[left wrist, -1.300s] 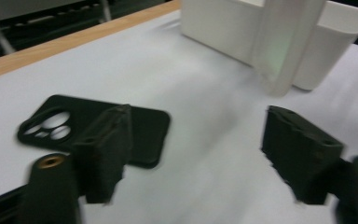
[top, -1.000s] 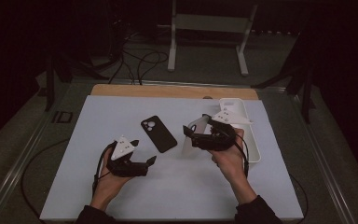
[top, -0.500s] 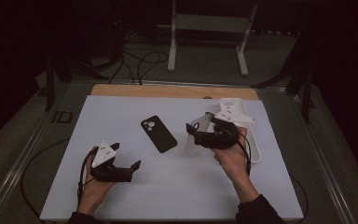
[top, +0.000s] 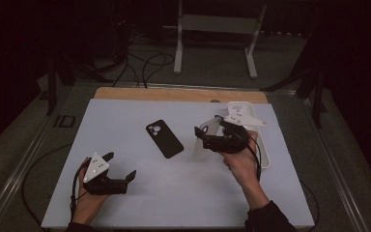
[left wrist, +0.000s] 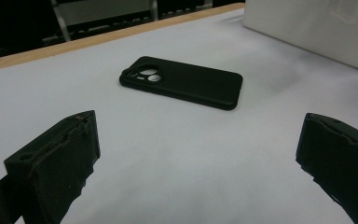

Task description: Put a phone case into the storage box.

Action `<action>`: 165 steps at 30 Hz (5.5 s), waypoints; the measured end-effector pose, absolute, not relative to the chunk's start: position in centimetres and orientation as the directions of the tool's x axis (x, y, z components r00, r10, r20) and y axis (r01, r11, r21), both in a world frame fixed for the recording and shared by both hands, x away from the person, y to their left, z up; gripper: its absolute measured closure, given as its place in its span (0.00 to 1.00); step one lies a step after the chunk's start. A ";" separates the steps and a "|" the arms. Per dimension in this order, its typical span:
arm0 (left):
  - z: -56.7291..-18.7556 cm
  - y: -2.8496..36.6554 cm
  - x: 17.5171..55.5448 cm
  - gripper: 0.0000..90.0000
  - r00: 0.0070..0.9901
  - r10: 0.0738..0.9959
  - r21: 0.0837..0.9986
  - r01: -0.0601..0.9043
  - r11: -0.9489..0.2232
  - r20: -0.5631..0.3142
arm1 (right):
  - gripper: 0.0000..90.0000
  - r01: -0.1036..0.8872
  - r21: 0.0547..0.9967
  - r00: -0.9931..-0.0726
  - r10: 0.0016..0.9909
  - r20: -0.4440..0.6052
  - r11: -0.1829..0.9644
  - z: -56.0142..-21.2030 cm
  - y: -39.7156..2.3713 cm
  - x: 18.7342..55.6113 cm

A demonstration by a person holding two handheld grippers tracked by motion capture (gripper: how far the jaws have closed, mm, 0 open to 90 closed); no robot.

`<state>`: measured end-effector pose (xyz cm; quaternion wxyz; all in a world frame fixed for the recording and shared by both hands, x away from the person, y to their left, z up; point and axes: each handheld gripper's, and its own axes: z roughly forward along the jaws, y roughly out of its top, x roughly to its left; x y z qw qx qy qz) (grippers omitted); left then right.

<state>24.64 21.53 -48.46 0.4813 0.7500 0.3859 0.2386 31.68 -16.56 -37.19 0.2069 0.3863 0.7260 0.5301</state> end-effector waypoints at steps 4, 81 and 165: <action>-48.7 21.8 24.3 0.00 0.588 0.809 0.906 0.349 -0.238 -0.014 | 0.19 0.342 0.930 -0.609 0.786 0.107 0.138 -37.1 -16.8 31.8; -48.8 22.4 24.0 0.00 0.563 0.826 0.910 0.350 -0.222 -0.015 | 0.19 0.396 0.912 -0.400 0.914 0.064 0.109 -34.3 -22.5 39.5; -48.8 22.6 23.9 0.00 0.552 0.833 0.915 0.348 -0.202 -0.026 | 0.18 0.638 0.768 -0.101 0.995 0.004 0.062 -43.4 -25.6 50.6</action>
